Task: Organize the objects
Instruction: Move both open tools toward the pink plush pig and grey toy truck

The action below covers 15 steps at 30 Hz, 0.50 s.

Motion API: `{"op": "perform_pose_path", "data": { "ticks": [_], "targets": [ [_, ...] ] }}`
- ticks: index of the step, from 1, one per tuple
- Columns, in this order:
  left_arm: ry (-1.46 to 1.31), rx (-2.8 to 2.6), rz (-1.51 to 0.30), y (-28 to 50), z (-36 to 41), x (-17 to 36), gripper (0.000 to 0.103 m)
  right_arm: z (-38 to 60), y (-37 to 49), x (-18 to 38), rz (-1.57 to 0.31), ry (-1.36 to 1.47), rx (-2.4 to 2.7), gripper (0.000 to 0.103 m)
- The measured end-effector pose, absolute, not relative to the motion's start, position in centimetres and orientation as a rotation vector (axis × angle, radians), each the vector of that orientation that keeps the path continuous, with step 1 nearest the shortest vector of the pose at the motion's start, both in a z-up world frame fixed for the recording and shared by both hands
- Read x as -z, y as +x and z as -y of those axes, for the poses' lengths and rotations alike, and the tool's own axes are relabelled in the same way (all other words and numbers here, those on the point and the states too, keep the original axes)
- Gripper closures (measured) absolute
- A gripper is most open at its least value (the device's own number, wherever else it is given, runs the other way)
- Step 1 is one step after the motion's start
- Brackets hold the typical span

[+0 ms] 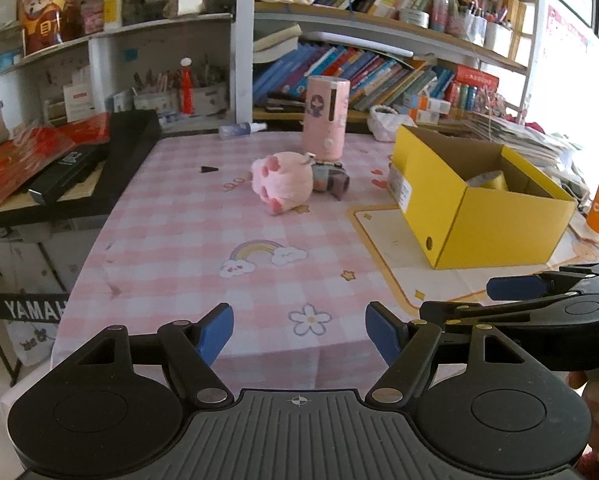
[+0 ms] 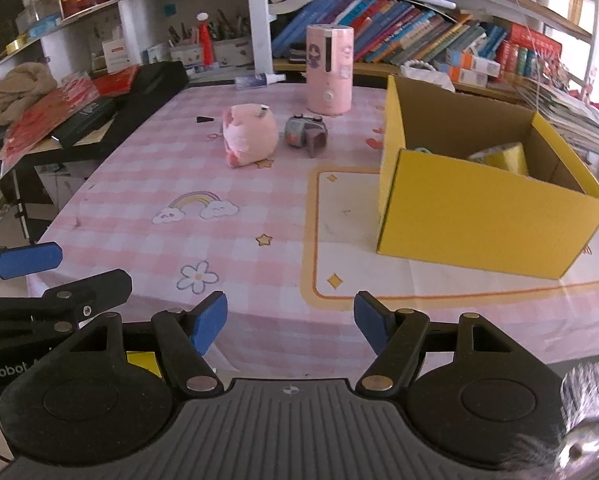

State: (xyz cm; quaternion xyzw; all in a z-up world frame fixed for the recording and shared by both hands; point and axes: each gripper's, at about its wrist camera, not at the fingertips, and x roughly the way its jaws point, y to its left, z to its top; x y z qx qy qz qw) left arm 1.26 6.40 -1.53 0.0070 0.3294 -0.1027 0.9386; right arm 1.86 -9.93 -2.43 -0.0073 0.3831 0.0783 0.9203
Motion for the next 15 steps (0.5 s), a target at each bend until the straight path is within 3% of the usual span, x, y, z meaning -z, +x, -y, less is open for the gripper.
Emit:
{"op": "perform_pose_path", "data": {
  "ticks": [15],
  "targets": [
    [-0.016, 0.155, -0.662, 6.9, -6.8, 1.4, 0.028, 9.3, 7.9, 2.3, -0.773, -0.034, -0.209, 0.035]
  ]
}}
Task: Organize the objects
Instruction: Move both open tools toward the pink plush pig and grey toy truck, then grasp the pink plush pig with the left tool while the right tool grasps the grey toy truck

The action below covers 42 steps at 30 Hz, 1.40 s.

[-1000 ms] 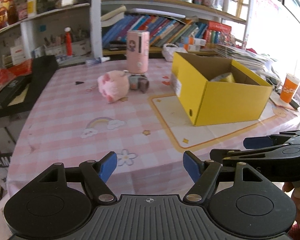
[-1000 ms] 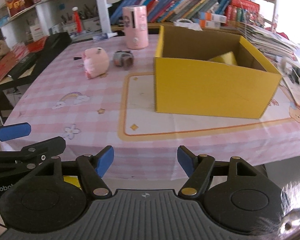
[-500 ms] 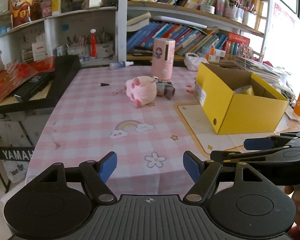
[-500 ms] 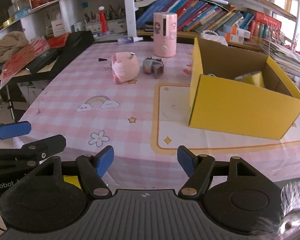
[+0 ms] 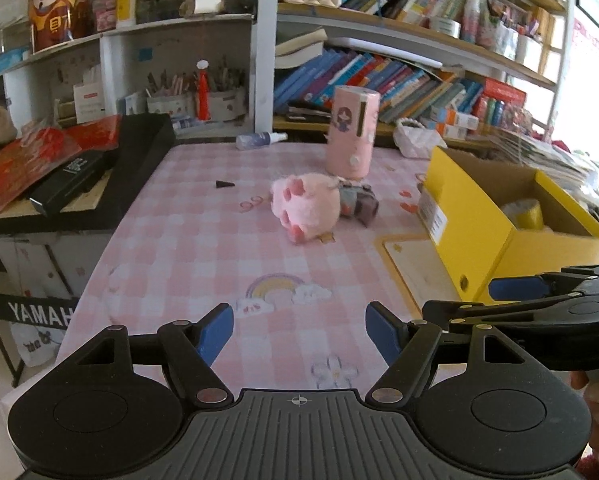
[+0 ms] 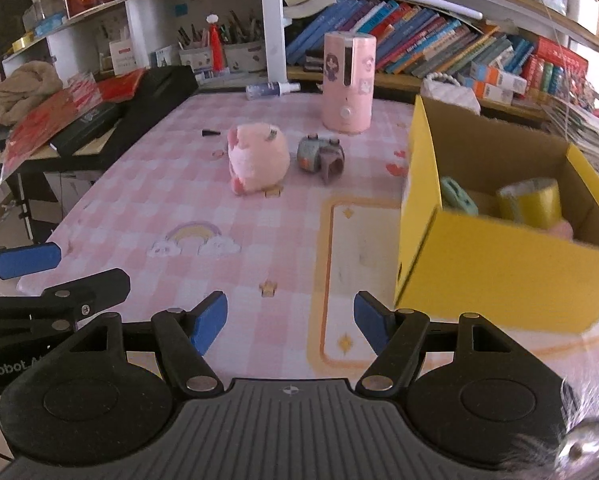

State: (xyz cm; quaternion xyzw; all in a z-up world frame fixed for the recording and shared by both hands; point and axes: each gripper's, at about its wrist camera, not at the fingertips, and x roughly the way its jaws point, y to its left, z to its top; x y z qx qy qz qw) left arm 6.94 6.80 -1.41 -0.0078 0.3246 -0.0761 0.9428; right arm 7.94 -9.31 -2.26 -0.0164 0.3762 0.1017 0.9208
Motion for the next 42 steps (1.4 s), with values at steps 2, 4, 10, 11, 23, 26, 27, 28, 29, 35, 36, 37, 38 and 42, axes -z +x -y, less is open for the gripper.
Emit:
{"op": "perform_pose_path", "data": {
  "ticks": [2, 4, 10, 11, 23, 26, 27, 28, 29, 35, 36, 37, 38, 42],
  "targets": [
    [-0.022, 0.149, -0.662, 8.1, -6.7, 1.4, 0.028, 9.3, 9.2, 2.0, -0.761, -0.039, -0.215, 0.035],
    [-0.029, 0.141, -0.660, 9.2, -6.6, 1.4, 0.028, 9.3, 10.5, 1.7, -0.749, -0.043, -0.220, 0.035],
    [-0.060, 0.109, -0.661, 12.8, -6.2, 1.4, 0.028, 9.9, 14.7, 1.0, -0.718, -0.047, -0.237, 0.035],
    [-0.061, 0.104, -0.663, 13.3, -6.1, 1.4, 0.028, 10.0, 15.5, 0.9, -0.714, -0.045, -0.242, 0.035],
    [-0.024, 0.092, -0.677, 20.1, -4.2, 2.2, 0.020, 10.8, 24.6, 0.4, -0.696, -0.004, -0.253, 0.035],
    [-0.004, 0.102, -0.683, 22.0, -3.3, 2.7, 0.020, 10.7, 27.0, 0.5, -0.715, 0.014, -0.258, 0.035],
    [0.001, 0.103, -0.687, 22.7, -3.0, 2.9, 0.020, 10.7, 27.7, 0.6, -0.724, 0.020, -0.256, 0.035],
    [0.005, 0.106, -0.691, 23.4, -2.7, 3.2, 0.020, 10.6, 28.5, 0.7, -0.734, 0.029, -0.253, 0.035],
    [0.009, 0.107, -0.695, 24.0, -2.4, 3.4, 0.019, 10.6, 29.3, 0.8, -0.744, 0.039, -0.251, 0.035],
    [0.033, 0.112, -0.733, 27.4, -0.7, 5.4, 0.019, 10.9, 32.6, 1.7, -0.796, 0.063, -0.225, 0.035],
    [0.039, 0.103, -0.739, 28.0, -0.5, 5.8, 0.019, 10.9, 32.9, 2.0, -0.804, 0.062, -0.225, 0.035],
    [0.045, 0.091, -0.747, 28.7, -0.3, 6.3, 0.019, 10.9, 33.2, 2.2, -0.812, 0.059, -0.224, 0.035],
    [0.049, 0.080, -0.758, 29.2, -0.2, 6.7, 0.019, 10.8, 33.5, 2.5, -0.823, 0.057, -0.221, 0.035],
    [0.052, 0.077, -0.767, 30.1, -0.4, 7.4, 0.031, 10.7, 34.7, 3.6, -0.872, 0.061, -0.216, 0.035]
  ]
}}
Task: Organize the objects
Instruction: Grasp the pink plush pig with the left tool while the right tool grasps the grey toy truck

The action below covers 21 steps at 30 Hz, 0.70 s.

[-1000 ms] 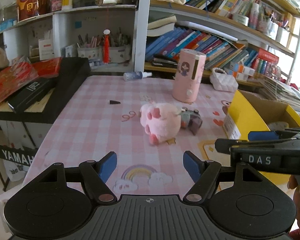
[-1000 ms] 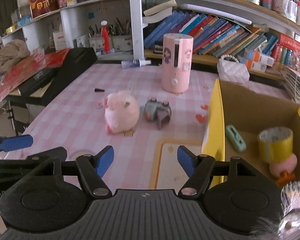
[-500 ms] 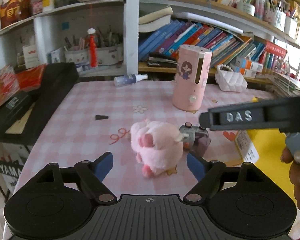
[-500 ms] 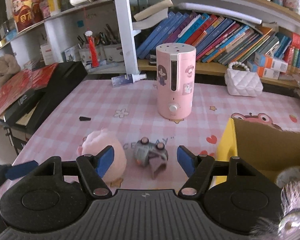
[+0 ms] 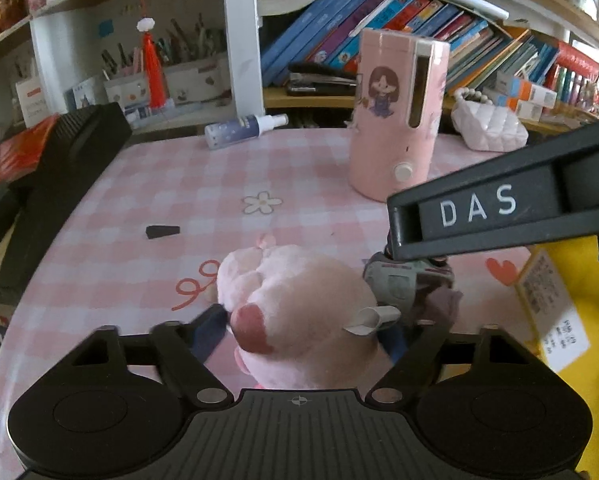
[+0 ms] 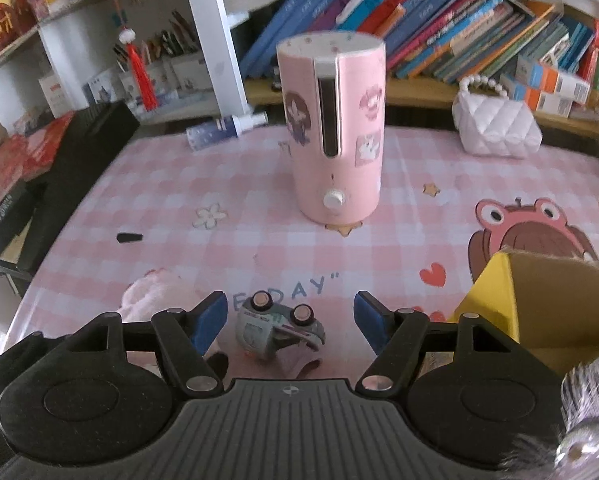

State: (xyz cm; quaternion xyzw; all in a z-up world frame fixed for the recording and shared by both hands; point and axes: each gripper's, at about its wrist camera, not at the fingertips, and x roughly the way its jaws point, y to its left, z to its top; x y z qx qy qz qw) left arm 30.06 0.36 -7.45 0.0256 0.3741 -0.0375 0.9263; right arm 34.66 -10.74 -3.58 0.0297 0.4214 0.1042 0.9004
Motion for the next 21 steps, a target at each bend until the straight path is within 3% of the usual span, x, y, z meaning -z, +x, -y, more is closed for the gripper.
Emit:
{"op": "perform_pose_path", "data": {
  "ticks": [4, 18, 19, 20, 21],
  "targets": [
    [0.032, 0.089, -0.768, 29.4, -1.7, 7.2, 0.039, 10.5, 35.4, 4.4, -0.913, 0.063, -0.228, 0.030],
    [-0.120, 0.009, -0.786, 26.1, -6.5, 5.6, 0.040, 8.7, 38.0, 8.6, -1.049, -0.021, -0.213, 0.026],
    [-0.125, 0.010, -0.781, 26.0, -6.5, 5.4, 0.040, 8.5, 38.0, 8.7, -1.047, -0.040, -0.214, 0.030],
    [-0.129, 0.012, -0.776, 25.8, -6.5, 5.2, 0.040, 8.3, 38.0, 8.7, -1.039, -0.058, -0.212, 0.042],
    [-0.133, 0.014, -0.770, 25.7, -6.5, 4.9, 0.040, 8.2, 37.8, 8.7, -1.027, -0.075, -0.219, 0.044]
  ]
}}
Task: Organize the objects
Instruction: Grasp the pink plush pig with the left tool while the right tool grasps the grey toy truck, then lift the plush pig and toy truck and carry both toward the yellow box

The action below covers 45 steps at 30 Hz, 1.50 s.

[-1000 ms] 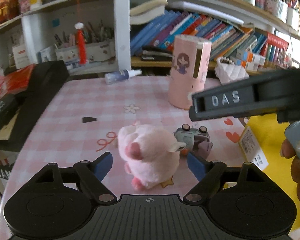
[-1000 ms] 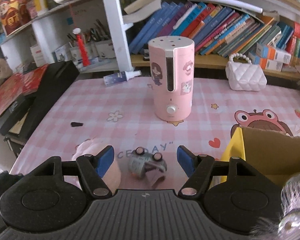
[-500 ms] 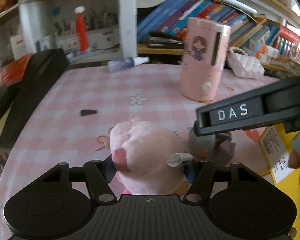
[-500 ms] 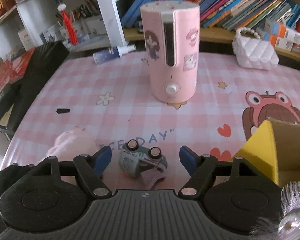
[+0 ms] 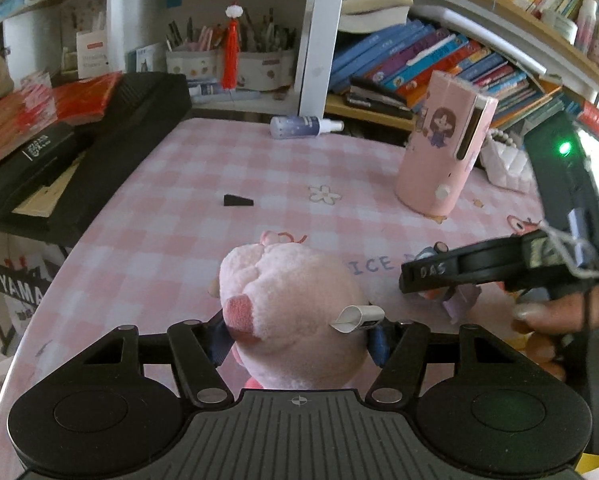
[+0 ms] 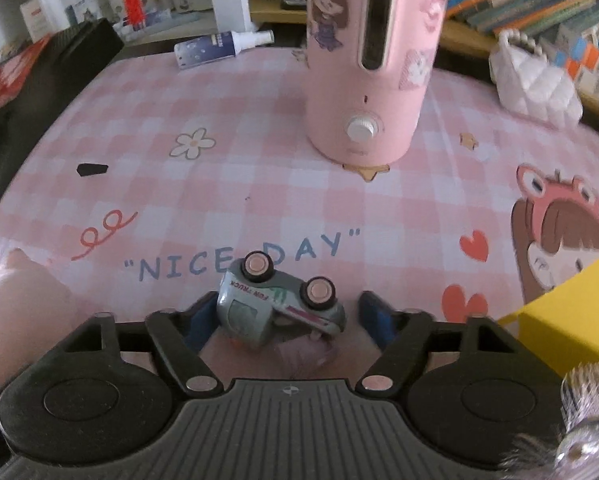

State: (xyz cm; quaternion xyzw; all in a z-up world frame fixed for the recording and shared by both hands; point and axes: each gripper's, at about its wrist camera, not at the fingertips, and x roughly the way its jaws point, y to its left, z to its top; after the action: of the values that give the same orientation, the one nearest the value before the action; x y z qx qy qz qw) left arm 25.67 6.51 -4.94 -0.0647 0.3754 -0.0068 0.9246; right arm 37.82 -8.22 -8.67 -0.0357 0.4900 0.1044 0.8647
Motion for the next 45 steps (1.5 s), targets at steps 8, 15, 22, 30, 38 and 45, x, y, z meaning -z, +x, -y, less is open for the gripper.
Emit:
{"op": "perform_pose_path", "data": {
  "ticks": [8, 15, 22, 30, 38, 45],
  "targets": [
    [-0.138, 0.038, -0.729, 24.3, -6.4, 3.2, 0.040, 8.1, 36.7, 7.1, -0.959, -0.083, -0.278, 0.044],
    [-0.165, 0.030, -0.723, 22.2, -7.2, 2.5, 0.040, 8.8, 33.6, 4.6, -0.896, -0.025, -0.337, 0.044],
    [-0.172, 0.037, -0.706, 19.1, -8.1, 1.7, 0.040, 9.1, 29.2, 2.9, -0.866, -0.030, -0.389, 0.044],
    [-0.174, 0.067, -0.690, 15.1, -8.5, 1.2, 0.040, 8.7, 23.3, 1.5, -0.814, -0.070, -0.430, 0.044],
    [-0.169, 0.097, -0.665, 11.3, -8.8, 0.7, 0.040, 8.3, 18.4, 1.1, -0.798, -0.071, -0.414, 0.044],
    [-0.158, 0.143, -0.680, 7.6, -8.8, 1.0, 0.040, 8.4, 13.9, 1.3, -0.808, -0.048, -0.378, 0.044]
  ]
}}
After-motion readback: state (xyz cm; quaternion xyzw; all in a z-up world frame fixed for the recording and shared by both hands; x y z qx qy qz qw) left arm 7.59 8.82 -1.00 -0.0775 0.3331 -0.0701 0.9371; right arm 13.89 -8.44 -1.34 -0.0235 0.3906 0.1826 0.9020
